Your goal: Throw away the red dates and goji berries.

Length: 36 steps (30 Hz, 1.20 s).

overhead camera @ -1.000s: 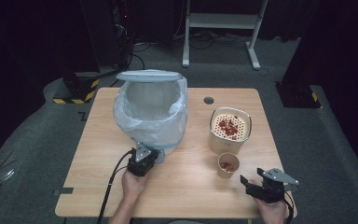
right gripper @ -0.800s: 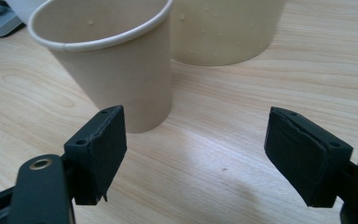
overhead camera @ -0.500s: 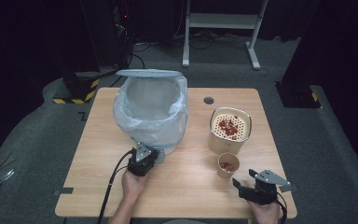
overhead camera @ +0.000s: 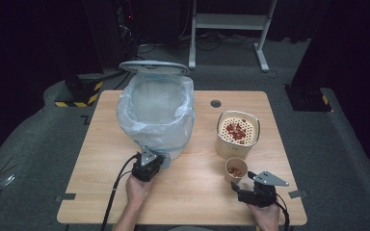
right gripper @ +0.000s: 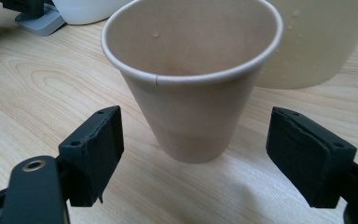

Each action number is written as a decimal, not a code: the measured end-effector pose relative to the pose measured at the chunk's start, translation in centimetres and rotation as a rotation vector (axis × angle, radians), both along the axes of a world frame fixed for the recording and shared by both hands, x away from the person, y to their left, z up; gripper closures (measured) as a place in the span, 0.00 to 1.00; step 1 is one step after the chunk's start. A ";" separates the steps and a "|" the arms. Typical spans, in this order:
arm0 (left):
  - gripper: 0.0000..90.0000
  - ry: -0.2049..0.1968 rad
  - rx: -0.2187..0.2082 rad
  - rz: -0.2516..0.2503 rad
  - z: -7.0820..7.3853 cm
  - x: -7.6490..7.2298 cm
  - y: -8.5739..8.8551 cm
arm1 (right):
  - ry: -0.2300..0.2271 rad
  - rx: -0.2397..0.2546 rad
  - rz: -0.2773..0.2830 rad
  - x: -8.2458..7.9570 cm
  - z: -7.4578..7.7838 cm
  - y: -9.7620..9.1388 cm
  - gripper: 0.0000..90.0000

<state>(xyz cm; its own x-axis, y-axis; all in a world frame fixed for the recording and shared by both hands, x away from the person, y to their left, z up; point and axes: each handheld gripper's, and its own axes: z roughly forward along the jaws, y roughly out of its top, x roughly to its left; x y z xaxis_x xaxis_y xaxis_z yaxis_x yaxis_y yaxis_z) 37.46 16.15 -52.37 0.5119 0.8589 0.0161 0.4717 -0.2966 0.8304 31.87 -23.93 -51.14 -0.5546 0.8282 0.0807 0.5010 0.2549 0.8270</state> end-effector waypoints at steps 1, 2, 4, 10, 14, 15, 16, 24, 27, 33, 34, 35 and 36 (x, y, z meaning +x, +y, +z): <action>0.95 0.002 0.005 -0.003 0.0 0.0 0.0 | 0.000 0.000 0.000 0.0 0.0 0.0 0.21; 0.95 0.001 -0.004 0.001 0.0 0.0 0.0 | 0.003 0.003 0.000 0.1 0.0 0.1 0.21; 0.95 0.003 0.002 -0.002 0.0 0.0 0.0 | 0.004 0.001 0.004 0.3 0.0 0.3 0.21; 0.95 0.000 -0.004 0.001 0.0 0.0 0.0 | 0.006 0.007 0.027 1.2 0.0 0.6 0.21; 0.95 -0.001 -0.002 0.001 0.0 0.0 0.0 | -0.008 0.006 0.030 1.3 0.1 0.8 0.22; 0.95 -0.001 -0.001 0.001 0.0 0.0 -0.1 | -0.014 0.011 0.033 1.4 0.1 0.8 0.22; 0.95 -0.001 -0.001 0.001 0.0 0.0 -0.1 | -0.014 0.019 0.036 1.5 0.0 0.8 0.22; 0.95 0.000 -0.002 0.001 0.0 0.0 -0.1 | 0.005 0.001 0.047 1.9 -0.4 1.1 0.25; 0.95 -0.001 -0.002 0.002 0.0 0.0 0.0 | 0.016 -0.016 0.045 2.1 -0.5 1.2 0.26; 0.95 0.003 0.004 -0.002 0.0 0.0 0.0 | 0.016 -0.035 0.045 2.2 -0.6 1.4 0.30; 0.95 0.002 0.000 0.000 0.0 0.0 0.0 | 0.018 -0.038 0.044 2.2 -0.7 1.4 0.30; 0.95 0.003 0.003 -0.002 0.0 0.0 0.0 | 0.019 -0.040 0.043 2.2 -0.7 1.5 0.30; 0.95 0.003 0.004 -0.002 0.0 0.0 0.0 | 0.021 -0.044 0.041 2.2 -0.7 1.5 0.30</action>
